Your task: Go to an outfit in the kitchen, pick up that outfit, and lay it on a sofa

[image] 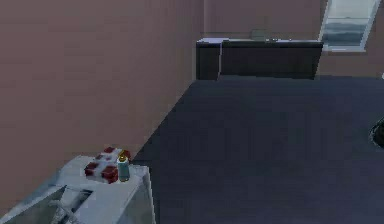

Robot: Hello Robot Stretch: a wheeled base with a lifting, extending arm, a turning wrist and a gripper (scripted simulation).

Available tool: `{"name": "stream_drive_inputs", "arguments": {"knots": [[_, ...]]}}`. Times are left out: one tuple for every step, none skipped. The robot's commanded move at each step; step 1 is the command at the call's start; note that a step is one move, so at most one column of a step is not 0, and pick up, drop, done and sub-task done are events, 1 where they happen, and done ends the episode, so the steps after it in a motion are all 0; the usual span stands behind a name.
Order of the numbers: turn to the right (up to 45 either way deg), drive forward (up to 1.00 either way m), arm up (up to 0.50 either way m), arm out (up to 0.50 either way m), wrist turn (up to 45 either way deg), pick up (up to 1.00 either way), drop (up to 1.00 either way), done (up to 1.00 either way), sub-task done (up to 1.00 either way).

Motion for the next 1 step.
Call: {"name": "stream_drive_inputs", "arguments": {"knots": [[0.0, 0.55, 0.00, 0.00, 0.0, 0.00, 0.00, 0.00, 0.00]]}}
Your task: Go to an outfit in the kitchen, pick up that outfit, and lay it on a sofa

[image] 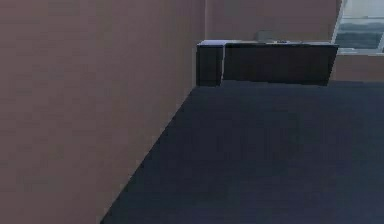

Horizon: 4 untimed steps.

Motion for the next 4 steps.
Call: {"name": "stream_drive_inputs", "arguments": {"knots": [[-45.0, 0.00, 0.00, 0.00, 0.0, 0.00, 0.00, 0.00, 0.00], [-45.0, 0.00, 0.00, 0.00, 0.0, 0.00, 0.00, 0.00, 0.00], [-39.0, 0.00, 0.00, 0.00, 0.0, 0.00, 0.00, 0.00, 0.00], [0.0, 0.00, 0.50, 0.00, 0.0, 0.00, 0.00, 0.00, 0.00]]}}
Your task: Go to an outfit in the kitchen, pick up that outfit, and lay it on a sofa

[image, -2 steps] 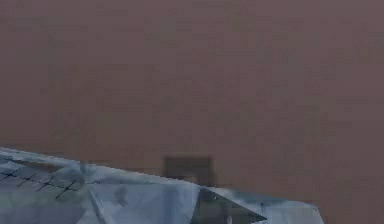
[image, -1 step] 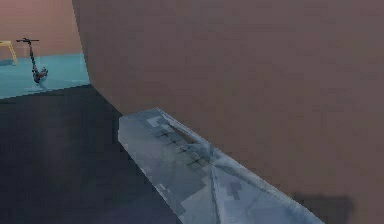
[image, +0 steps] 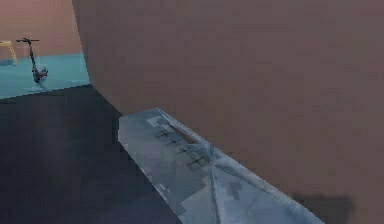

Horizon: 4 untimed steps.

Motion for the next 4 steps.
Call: {"name": "stream_drive_inputs", "arguments": {"knots": [[0.0, 0.00, 0.22, 0.00, 0.0, 0.00, 0.00, 0.00, 0.00], [0.0, 0.00, 0.00, 0.24, 0.0, 0.00, 0.00, 0.00, 0.00], [0.0, 0.00, 0.00, 0.00, 45.0, 0.00, 0.00, 0.00, 0.00], [0.0, 0.00, 0.00, 0.00, 45.0, 0.00, 0.00, 0.00, 0.00]]}}
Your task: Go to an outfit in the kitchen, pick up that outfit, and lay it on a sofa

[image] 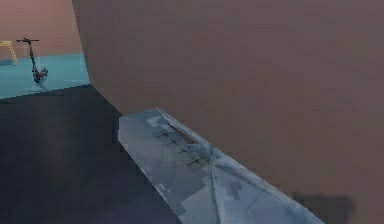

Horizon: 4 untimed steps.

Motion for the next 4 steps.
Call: {"name": "stream_drive_inputs", "arguments": {"knots": [[0.0, 0.00, 0.00, 0.00, 45.0, 0.00, 0.00, 0.00, 0.00], [0.0, 0.00, 0.00, 0.00, 6.0, 0.00, 0.00, 0.00, 0.00], [0.0, 0.00, -0.30, 0.00, 0.0, 0.00, 0.00, 0.00, 0.00], [0.0, 0.00, 0.00, 0.00, 0.0, 1.00, 0.00, 0.00, 0.00]]}}
